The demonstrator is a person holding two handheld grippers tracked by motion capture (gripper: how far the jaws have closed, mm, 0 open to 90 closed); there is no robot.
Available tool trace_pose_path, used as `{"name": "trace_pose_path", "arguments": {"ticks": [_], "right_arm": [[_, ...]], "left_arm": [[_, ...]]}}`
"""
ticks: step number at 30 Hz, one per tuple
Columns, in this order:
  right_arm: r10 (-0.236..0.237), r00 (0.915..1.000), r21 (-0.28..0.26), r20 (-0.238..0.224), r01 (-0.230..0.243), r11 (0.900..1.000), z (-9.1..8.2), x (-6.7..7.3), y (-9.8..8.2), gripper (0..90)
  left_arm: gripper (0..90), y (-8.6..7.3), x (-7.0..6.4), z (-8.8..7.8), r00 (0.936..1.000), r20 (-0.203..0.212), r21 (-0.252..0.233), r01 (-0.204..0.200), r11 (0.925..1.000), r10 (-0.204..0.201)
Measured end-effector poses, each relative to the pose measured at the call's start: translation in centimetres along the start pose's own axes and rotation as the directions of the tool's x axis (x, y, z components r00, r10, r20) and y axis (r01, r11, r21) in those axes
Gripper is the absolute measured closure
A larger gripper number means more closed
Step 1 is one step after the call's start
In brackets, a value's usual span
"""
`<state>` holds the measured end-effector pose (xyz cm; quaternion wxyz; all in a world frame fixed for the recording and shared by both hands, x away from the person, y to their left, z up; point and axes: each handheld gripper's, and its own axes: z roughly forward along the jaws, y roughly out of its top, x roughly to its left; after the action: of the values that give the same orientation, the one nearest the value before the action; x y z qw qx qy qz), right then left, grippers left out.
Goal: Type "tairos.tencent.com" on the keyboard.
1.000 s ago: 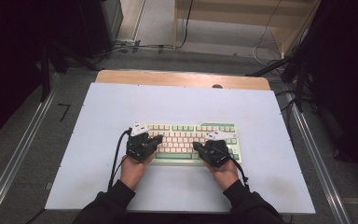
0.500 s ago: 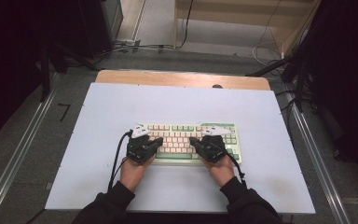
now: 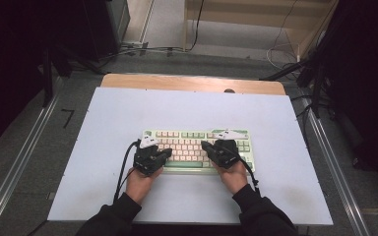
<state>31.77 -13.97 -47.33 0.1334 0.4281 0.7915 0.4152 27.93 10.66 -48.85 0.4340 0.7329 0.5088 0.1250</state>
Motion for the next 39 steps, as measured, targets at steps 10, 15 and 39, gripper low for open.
{"name": "trace_pose_path", "arguments": {"ticks": [10, 15, 39], "right_arm": [[0.001, 1.0, -0.002, 0.004, -0.001, 1.0, 0.0, -0.1, 0.1, 87.7], [-0.002, 1.0, -0.003, 0.004, 0.002, 1.0, 0.0, -0.1, 0.1, 87.7], [-0.007, 0.9997, 0.008, 0.023, 0.007, 1.0, 0.7, -0.2, 0.1, 87.6]], "left_arm": [[90.0, -0.3, -0.2, 0.3, 0.9999, -0.006, 0.02, -0.011, 0.9997, 0.011], [90.0, -0.3, -0.3, 0.3, 0.9999, -0.006, 0.027, -0.015, 0.9995, 0.015], [90.0, 0.0, 0.2, -0.6, 0.9987, -0.05, -0.074, 0.004, 0.9973, -0.008]]}}
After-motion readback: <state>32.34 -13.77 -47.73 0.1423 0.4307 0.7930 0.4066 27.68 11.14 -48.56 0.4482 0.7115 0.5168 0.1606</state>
